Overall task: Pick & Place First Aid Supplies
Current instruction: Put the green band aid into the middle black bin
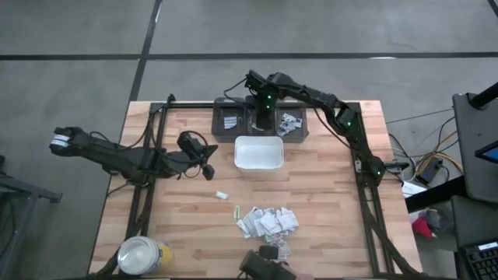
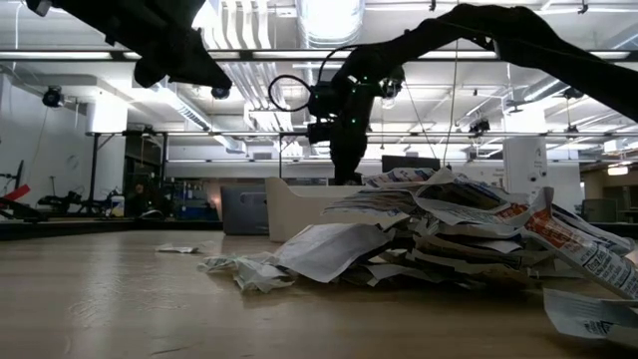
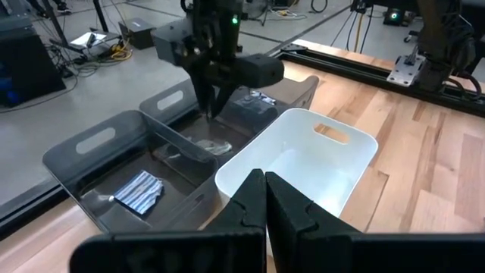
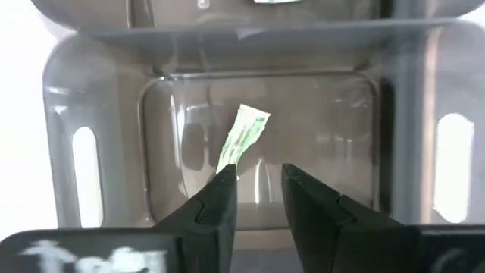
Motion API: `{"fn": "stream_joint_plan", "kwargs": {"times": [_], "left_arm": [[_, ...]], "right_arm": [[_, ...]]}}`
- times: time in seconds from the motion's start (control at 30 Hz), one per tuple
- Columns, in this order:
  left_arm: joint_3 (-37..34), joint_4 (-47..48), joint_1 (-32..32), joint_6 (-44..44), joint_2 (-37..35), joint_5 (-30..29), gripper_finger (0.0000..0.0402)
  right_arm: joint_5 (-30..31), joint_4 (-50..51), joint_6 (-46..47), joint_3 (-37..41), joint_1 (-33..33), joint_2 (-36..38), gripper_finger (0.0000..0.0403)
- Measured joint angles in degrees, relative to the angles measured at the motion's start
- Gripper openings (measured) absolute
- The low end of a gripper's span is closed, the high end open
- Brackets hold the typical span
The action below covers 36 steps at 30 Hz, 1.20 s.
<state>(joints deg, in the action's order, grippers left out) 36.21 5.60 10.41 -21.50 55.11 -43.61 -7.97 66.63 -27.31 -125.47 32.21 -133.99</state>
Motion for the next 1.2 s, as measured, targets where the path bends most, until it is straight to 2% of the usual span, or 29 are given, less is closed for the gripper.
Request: {"fn": "stream_joint_plan", "kwargs": {"times": [0.27, 0.43, 0.67, 0.77, 0.87, 1.0, 1.1, 1.2], "left_arm": [[0.0, 1.01, 0.02, -3.19, 0.0, 0.33, 0.0], [0.0, 3.09, 0.02, -4.63, 0.0, 0.6, 0.0], [0.0, 4.86, 0.04, -7.86, 0.04, 1.29, 0.0], [0.0, 4.79, 0.04, -9.38, 0.04, 5.14, 0.0], [0.0, 4.73, 0.04, -9.7, 0.24, 13.06, 0.0], [0.0, 5.45, 0.15, -9.96, 1.64, 21.91, 0.0], [0.0, 6.86, 0.15, -9.42, 3.36, 24.55, 0.0], [0.0, 7.44, 0.15, -6.83, 5.29, 26.0, 0.0]], "right_arm": [[0.0, 4.16, 0.32, -5.47, -0.08, 0.5, 0.0121], [-0.01, 6.14, 2.5, -9.31, -0.34, 0.52, 0.0117], [-0.03, 9.39, 3.84, -9.29, -1.0, 2.41, 0.0103], [-0.15, 11.58, 4.7, -9.22, -1.55, 3.43, 0.0098], [-0.4, 12.84, 4.76, -9.22, -2.32, 4.8, 0.0094], [-6.51, 12.92, 4.91, -9.22, -3.33, 6.86, 0.0089], [-11.42, 12.87, 5.78, -9.15, -4.18, 8.89, 0.0084], [-12.08, 13.17, 7.53, -9.15, -4.97, 11.23, 0.0078]]}}
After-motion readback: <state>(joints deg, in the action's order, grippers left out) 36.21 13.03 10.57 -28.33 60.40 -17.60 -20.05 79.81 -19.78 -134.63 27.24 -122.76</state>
